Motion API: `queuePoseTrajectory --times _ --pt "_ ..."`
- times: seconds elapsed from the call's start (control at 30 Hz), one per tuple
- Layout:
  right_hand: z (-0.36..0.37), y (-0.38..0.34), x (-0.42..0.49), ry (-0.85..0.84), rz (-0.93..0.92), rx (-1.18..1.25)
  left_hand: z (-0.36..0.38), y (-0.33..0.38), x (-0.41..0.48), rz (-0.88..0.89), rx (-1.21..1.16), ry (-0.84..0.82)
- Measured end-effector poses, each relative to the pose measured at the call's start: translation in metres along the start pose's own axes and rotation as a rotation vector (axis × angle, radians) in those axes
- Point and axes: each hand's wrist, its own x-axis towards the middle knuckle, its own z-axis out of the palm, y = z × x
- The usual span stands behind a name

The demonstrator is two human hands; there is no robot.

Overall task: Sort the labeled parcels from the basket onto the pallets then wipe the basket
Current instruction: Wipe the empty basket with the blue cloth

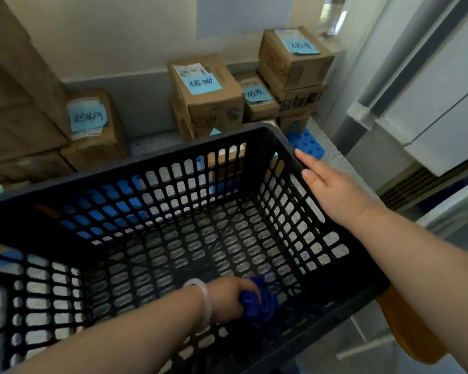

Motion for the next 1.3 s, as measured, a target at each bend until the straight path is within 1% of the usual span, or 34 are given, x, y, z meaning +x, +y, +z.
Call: queuePoseTrajectory --times 0.07,0.17,0.2,0.23,0.27,0.3,0.33,0.4,0.43,0.47,0.5,0.53,0.63,0.7,0.73,0.83,0.87,0.93,1.0,1.03,1.1,1.17,1.23,1.27,1.3 --pt "0.001 0.001 0.0 0.054 -0.096 -0.11 -0.017 0.002 -0.009 -0.031 -0.256 0.171" --pt "0.003 0.001 -0.003 0.167 -0.365 -0.408 -0.04 0.008 -0.026 -0.011 -0.638 0.428" --pt "0.005 0.001 -0.003 0.225 -0.447 -0.455 -0.045 0.011 -0.032 -0.004 -0.767 0.499" --pt "0.008 -0.002 -0.005 0.271 -0.514 -0.447 -0.049 0.013 -0.038 0.004 -0.895 0.552" --pt "0.012 -0.009 -0.008 0.26 -0.559 -0.392 -0.051 0.017 -0.044 0.012 -1.022 0.588" --pt "0.017 -0.019 -0.013 0.181 -0.575 -0.29 -0.052 0.022 -0.049 0.029 -1.136 0.612" --pt "0.025 -0.03 -0.019 0.015 -0.541 -0.138 -0.053 0.027 -0.055 0.047 -1.23 0.634" --pt "0.044 -0.049 -0.028 -0.395 -0.336 0.242 -0.055 0.039 -0.066 0.086 -1.383 0.666" --pt "0.053 -0.054 -0.029 -0.532 -0.217 0.415 -0.057 0.044 -0.071 0.106 -1.443 0.679" --pt "0.062 -0.056 -0.027 -0.605 -0.122 0.553 -0.059 0.047 -0.076 0.124 -1.497 0.695" --pt "0.069 -0.058 -0.026 -0.641 -0.058 0.63 -0.059 0.049 -0.08 0.129 -1.529 0.716" --pt "0.073 -0.06 -0.025 -0.646 -0.033 0.64 -0.058 0.049 -0.084 0.118 -1.531 0.744" --pt "0.081 -0.064 -0.018 -0.622 -0.051 0.472 -0.05 0.034 -0.093 0.024 -1.392 0.854" --pt "0.082 -0.07 -0.011 -0.656 -0.057 0.401 -0.042 0.02 -0.103 -0.051 -1.325 0.906" --pt "0.082 -0.073 -0.007 -0.675 -0.046 0.416 -0.039 0.014 -0.109 -0.104 -1.286 0.946" --pt "0.087 -0.086 0.0 -0.708 0.06 0.599 -0.034 -0.004 -0.13 -0.274 -1.11 1.082" --pt "0.091 -0.091 0.0 -0.721 0.089 0.628 -0.034 -0.009 -0.137 -0.289 -1.046 1.096" --pt "0.103 -0.1 -0.002 -0.742 0.092 0.582 -0.035 -0.014 -0.151 -0.297 -0.879 1.067" --pt "0.118 -0.11 -0.004 -0.745 0.057 0.542 -0.036 -0.019 -0.169 -0.337 -0.591 1.036" --pt "0.126 -0.117 -0.005 -0.734 0.041 0.533 -0.036 -0.022 -0.181 -0.353 -0.418 1.065" --pt "0.144 -0.133 -0.003 -0.681 -0.01 0.479 -0.04 -0.028 -0.208 -0.31 -0.088 1.201" --pt "0.166 -0.154 0.002 -0.609 -0.094 0.384 -0.046 -0.037 -0.234 -0.278 0.166 1.328" --pt "0.192 -0.173 0.007 -0.554 -0.183 0.349 -0.055 -0.051 -0.249 -0.369 0.332 1.35" --pt "0.206 -0.179 0.009 -0.53 -0.234 0.324 -0.059 -0.061 -0.252 -0.426 0.347 1.319" --pt "0.22 -0.184 0.01 -0.508 -0.288 0.28 -0.062 -0.07 -0.252 -0.47 0.303 1.274"
